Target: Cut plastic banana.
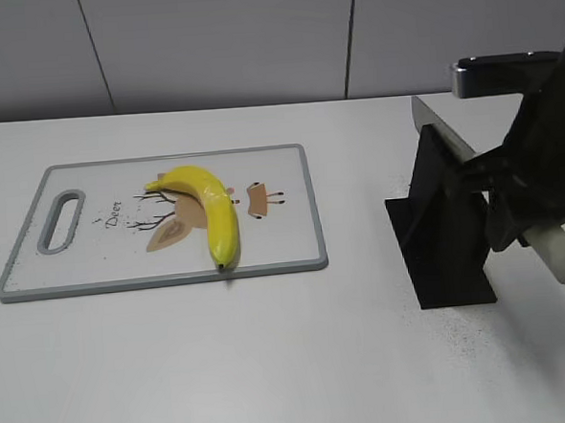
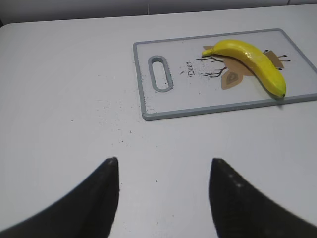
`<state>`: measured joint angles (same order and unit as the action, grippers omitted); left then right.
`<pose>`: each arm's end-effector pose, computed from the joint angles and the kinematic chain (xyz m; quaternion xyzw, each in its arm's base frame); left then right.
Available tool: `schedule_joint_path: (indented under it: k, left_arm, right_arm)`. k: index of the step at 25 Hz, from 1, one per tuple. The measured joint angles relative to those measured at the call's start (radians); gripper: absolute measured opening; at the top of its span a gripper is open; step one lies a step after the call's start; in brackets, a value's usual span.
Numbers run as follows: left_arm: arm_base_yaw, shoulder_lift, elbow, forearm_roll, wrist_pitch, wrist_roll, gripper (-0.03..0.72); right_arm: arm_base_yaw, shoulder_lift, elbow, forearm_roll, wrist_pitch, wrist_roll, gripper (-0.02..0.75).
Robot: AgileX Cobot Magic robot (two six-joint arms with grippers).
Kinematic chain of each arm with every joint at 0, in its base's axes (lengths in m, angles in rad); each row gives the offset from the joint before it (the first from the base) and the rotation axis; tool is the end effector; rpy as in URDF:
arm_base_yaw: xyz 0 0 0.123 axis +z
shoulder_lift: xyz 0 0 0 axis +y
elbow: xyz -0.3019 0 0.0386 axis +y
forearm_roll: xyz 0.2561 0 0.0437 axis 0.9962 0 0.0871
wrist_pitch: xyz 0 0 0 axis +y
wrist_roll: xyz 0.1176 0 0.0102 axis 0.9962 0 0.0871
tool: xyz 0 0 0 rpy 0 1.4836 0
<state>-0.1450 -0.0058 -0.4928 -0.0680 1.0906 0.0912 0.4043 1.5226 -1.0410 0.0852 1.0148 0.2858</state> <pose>0.0040 -0.0078 0.2637 0.1032 0.8546 -0.0476 0.5067 0.2635 0.1220 0.2303 -0.0395 0.9952 0.0629 0.0631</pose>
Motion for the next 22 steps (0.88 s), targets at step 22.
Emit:
schedule_joint_path:
  k: [22]
  left_arm:
    - [0.000, 0.182, -0.077, -0.005, -0.091, 0.041, 0.544]
  right_arm:
    - [0.001, -0.186, -0.178, -0.003, 0.013, -0.230, 0.191]
